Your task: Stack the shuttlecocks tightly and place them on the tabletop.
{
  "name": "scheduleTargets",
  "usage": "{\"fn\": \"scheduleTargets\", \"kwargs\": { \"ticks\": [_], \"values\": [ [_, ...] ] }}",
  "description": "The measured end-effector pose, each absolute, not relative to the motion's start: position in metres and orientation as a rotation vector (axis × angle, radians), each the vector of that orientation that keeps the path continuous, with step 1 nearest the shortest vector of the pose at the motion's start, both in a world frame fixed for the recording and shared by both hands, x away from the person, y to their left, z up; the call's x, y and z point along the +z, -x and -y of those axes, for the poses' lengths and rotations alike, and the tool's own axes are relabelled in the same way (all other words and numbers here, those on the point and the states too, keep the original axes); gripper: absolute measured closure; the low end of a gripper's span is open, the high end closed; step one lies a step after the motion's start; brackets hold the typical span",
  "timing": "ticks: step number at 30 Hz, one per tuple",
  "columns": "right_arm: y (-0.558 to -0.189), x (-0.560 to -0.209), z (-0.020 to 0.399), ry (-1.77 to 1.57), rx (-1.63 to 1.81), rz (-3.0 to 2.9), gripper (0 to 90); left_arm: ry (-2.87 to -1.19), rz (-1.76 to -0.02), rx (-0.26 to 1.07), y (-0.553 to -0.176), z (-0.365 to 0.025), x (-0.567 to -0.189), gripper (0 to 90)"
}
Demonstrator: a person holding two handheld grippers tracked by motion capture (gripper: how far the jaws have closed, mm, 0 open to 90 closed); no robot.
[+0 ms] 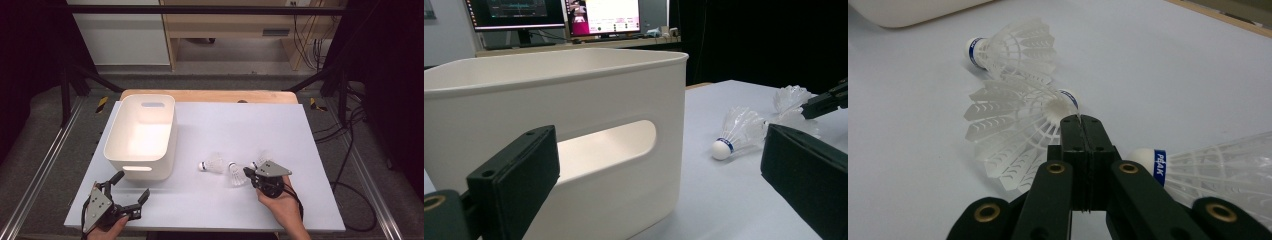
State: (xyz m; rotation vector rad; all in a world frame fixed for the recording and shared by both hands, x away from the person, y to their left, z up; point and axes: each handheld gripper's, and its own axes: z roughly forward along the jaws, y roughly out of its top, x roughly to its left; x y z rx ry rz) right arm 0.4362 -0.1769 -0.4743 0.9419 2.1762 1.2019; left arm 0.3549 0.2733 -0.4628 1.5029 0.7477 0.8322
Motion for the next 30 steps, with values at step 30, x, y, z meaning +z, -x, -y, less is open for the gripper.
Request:
{"fn": "scheduleTargets", "kwargs": {
  "ticks": [30],
  "values": [
    [-0.4324,-0.4797,0.1717,-0.979,1.168,-2.176,64.5,-1.514,-0.744,0.814,-0.3538,-0.2676,-0.4651,2.6]
  ]
}}
